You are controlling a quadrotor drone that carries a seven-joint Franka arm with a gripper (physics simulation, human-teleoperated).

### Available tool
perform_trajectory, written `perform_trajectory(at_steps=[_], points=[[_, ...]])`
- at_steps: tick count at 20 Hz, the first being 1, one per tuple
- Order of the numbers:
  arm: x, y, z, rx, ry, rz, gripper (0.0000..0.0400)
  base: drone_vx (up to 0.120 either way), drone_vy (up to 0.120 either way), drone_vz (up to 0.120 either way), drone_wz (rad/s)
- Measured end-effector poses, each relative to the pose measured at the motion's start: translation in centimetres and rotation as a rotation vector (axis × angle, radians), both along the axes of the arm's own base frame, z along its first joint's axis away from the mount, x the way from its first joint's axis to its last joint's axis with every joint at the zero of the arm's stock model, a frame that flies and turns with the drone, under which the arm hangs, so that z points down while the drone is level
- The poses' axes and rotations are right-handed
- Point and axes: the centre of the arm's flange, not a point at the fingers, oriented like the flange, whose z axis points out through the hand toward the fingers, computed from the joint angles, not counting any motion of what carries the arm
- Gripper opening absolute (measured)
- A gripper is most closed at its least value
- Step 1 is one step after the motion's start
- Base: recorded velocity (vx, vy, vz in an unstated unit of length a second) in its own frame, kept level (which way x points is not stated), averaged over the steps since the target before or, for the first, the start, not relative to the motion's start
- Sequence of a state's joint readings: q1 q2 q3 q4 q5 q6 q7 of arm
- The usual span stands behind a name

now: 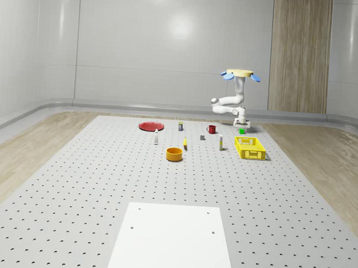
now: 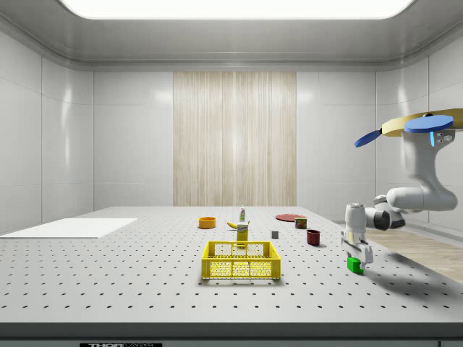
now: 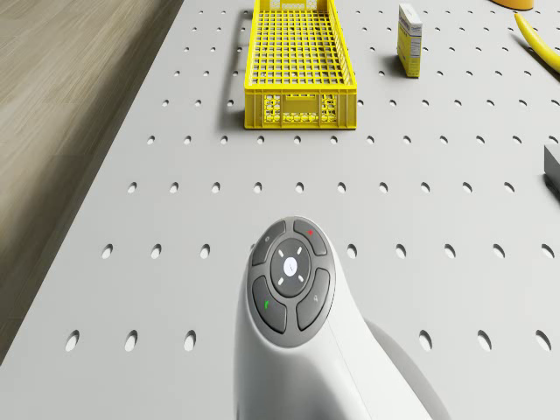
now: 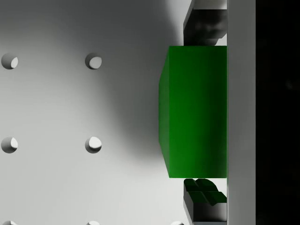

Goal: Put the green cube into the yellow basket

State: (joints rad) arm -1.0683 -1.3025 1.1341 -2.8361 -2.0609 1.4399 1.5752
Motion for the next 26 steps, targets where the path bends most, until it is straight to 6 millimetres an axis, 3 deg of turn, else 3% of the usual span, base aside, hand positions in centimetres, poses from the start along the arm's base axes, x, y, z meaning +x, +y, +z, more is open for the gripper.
perform_trajectory(at_steps=[3, 6, 10, 18, 22, 26], points=[[0.2, 0.0, 0.1, 0.000, 0.000, 0.000, 0.0400, 0.000, 0.000, 0.000, 0.000], [0.3, 0.0, 0.2, 0.000, 0.000, 0.000, 0.0327, 0.000, 0.000, 0.000, 0.000], [0.4, 0.0, 0.2, 0.000, 0.000, 0.000, 0.0278, 0.000, 0.000, 0.000, 0.000], [0.5, 0.1, 0.0, -0.002, 0.001, -0.009, 0.0269, 0.000, 0.000, 0.000, 0.000], [0.5, 0.1, -1.2, 0.000, 0.000, -0.004, 0.0255, 0.000, 0.000, 0.010, 0.000], [0.5, 0.1, -2.7, 0.003, 0.000, -0.010, 0.0252, 0.070, 0.000, 0.120, 0.000]])
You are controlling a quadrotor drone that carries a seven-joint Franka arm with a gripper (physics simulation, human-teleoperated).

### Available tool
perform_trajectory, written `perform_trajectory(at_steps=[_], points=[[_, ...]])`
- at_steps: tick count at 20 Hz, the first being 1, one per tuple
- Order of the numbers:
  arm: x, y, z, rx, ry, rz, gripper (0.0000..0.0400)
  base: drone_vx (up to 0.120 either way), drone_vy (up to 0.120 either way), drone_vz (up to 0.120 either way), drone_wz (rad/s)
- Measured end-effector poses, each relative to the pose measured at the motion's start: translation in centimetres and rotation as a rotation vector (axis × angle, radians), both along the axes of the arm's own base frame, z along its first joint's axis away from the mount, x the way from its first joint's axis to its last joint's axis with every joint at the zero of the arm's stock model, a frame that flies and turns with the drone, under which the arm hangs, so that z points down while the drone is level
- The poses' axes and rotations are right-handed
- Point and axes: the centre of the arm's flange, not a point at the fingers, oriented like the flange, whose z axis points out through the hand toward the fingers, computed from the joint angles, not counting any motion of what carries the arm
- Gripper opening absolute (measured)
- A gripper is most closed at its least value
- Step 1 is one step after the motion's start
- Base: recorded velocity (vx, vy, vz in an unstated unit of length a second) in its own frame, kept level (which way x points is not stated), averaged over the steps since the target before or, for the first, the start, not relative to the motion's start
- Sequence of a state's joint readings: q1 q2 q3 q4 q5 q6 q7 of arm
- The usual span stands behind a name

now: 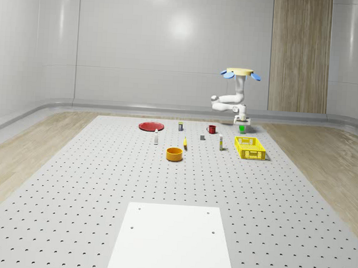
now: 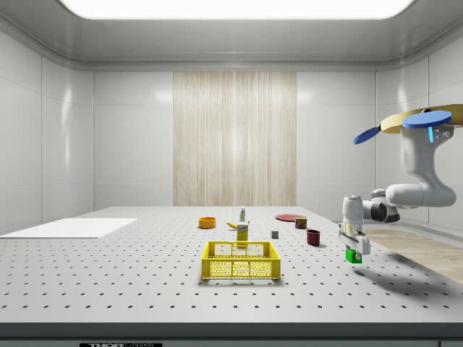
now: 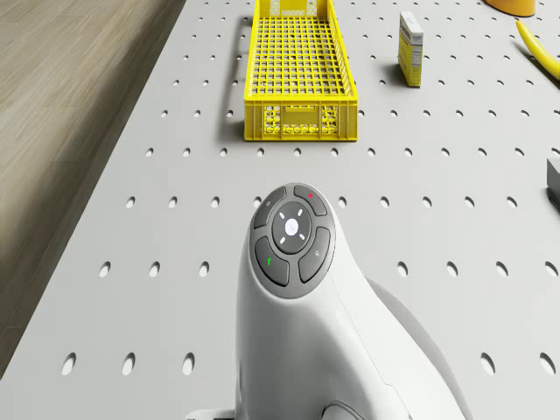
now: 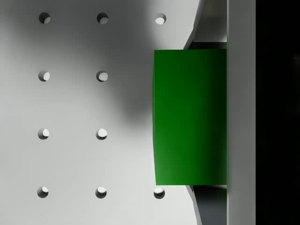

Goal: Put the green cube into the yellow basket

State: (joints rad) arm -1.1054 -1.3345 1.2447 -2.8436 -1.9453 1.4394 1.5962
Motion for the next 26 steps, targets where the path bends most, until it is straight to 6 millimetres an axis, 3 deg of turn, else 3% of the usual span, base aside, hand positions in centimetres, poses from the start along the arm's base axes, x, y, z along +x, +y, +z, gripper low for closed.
perform_trajectory(at_steps=[10, 17, 21, 26], points=[[0.0, 0.0, -1.3, 0.001, 0.000, -0.005, 0.0251, 0.120, 0.000, 0.120, 0.000], [0.0, 0.0, -1.4, 0.001, 0.000, -0.002, 0.0251, 0.120, -0.006, 0.074, 0.000], [0.0, 0.0, -1.4, 0.001, 0.000, -0.004, 0.0251, 0.120, -0.120, 0.010, 0.000], [0.0, 0.0, -1.4, 0.001, 0.000, -0.006, 0.0251, 0.120, -0.008, 0.000, 0.000]])
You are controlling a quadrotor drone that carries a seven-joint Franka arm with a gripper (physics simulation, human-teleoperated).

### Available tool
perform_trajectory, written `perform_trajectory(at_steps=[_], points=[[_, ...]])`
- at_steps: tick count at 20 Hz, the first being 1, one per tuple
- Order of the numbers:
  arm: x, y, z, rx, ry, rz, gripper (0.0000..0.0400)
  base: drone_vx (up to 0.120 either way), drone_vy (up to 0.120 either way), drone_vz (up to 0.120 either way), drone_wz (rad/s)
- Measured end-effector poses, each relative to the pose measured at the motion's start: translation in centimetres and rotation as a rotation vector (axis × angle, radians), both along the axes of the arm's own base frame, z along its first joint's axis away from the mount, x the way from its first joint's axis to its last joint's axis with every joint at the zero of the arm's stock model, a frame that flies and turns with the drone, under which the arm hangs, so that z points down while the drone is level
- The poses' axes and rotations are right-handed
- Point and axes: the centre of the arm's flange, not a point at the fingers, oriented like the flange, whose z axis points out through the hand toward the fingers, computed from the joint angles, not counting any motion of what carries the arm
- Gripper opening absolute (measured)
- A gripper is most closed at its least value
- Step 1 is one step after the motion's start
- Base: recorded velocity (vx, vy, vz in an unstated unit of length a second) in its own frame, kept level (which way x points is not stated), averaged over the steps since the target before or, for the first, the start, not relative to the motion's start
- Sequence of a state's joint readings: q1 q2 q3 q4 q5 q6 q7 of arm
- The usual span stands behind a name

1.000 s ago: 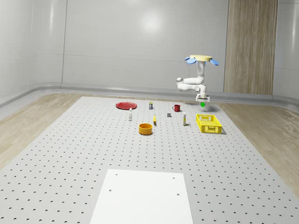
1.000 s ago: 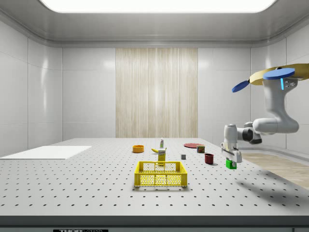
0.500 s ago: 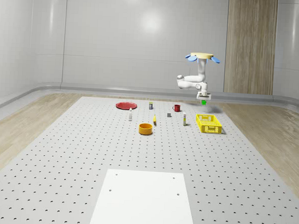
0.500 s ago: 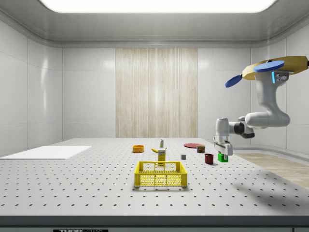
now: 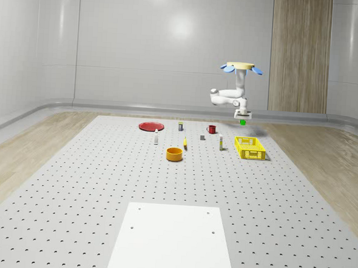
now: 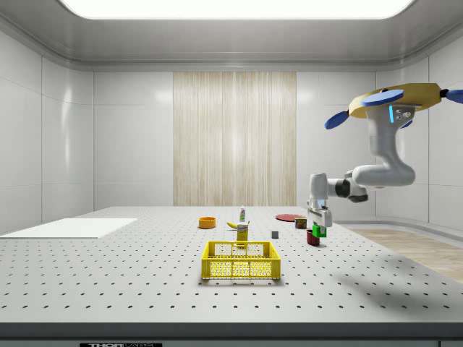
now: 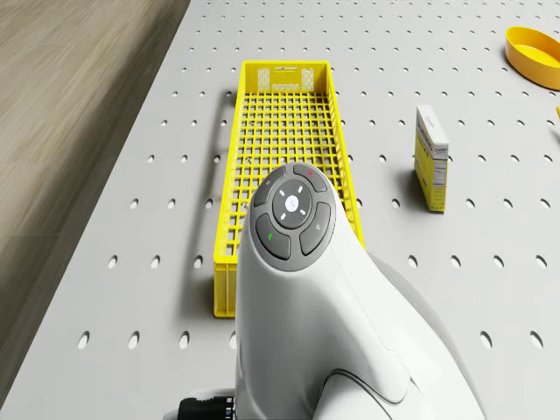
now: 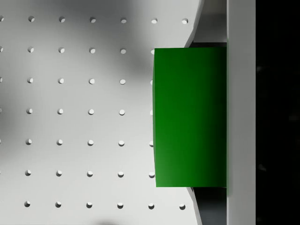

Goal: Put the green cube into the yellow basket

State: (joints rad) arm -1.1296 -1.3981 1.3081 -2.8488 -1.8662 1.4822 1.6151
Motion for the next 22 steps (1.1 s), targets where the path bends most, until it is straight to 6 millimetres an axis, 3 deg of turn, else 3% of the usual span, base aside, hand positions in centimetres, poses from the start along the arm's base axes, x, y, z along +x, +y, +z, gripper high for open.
perform_trajectory(at_steps=[12, 22], points=[[0.00, 0.00, 0.00, 0.000, 0.000, 0.002, 0.0251, 0.120, -0.037, 0.000, 0.000], [0.00, 0.00, -0.01, 0.000, 0.000, 0.002, 0.0251, 0.120, 0.000, 0.000, 0.000]])
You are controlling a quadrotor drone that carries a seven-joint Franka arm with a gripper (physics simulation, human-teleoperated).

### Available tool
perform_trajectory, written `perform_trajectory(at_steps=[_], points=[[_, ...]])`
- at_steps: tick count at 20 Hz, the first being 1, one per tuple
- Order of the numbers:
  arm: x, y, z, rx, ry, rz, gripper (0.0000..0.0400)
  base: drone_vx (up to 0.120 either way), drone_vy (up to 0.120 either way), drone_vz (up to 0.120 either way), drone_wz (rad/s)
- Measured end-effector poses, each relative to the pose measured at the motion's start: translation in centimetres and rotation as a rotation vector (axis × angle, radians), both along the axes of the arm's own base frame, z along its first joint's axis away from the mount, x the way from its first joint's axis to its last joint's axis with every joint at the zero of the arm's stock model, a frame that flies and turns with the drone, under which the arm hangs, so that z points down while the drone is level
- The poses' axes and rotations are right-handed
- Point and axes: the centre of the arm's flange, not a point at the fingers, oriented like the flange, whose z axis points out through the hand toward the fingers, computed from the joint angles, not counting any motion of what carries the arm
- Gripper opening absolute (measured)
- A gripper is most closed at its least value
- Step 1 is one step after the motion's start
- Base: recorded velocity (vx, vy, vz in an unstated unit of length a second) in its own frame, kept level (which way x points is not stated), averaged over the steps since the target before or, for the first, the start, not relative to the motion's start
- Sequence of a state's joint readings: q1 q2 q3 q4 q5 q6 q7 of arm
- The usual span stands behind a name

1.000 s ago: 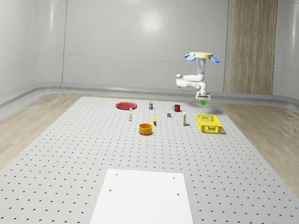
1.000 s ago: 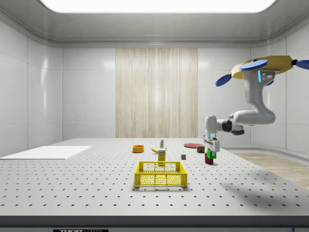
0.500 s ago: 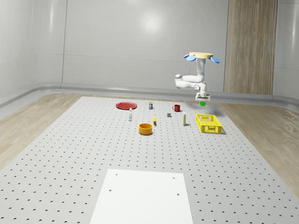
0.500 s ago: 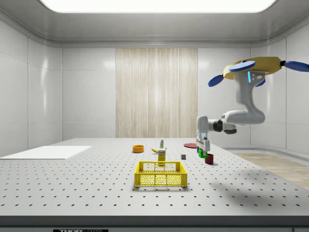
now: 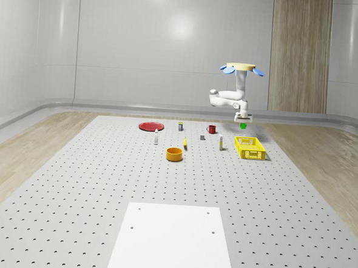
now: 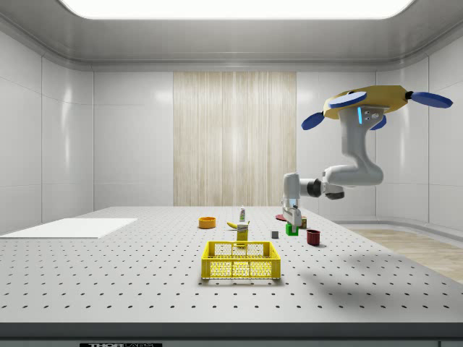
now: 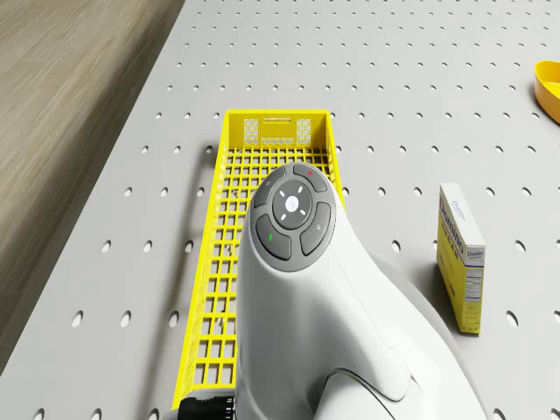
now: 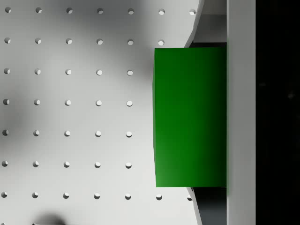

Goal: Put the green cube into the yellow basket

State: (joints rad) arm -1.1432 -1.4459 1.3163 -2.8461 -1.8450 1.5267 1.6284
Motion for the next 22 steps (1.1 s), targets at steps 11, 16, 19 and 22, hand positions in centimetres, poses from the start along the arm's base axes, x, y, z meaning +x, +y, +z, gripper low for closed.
perform_trajectory(at_steps=[11, 16, 19, 22], points=[[0.00, 0.00, 0.00, 0.000, 0.000, 0.000, 0.0251, 0.120, 0.000, 0.000, 0.000], [0.00, 0.00, 0.00, 0.000, 0.000, 0.000, 0.0251, 0.120, 0.000, 0.000, 0.000], [0.00, 0.00, 0.00, 0.000, 0.000, 0.000, 0.0251, 0.120, 0.000, 0.000, 0.000], [0.00, 0.00, 0.00, 0.000, 0.000, 0.000, 0.0251, 0.120, 0.027, 0.000, 0.000]])
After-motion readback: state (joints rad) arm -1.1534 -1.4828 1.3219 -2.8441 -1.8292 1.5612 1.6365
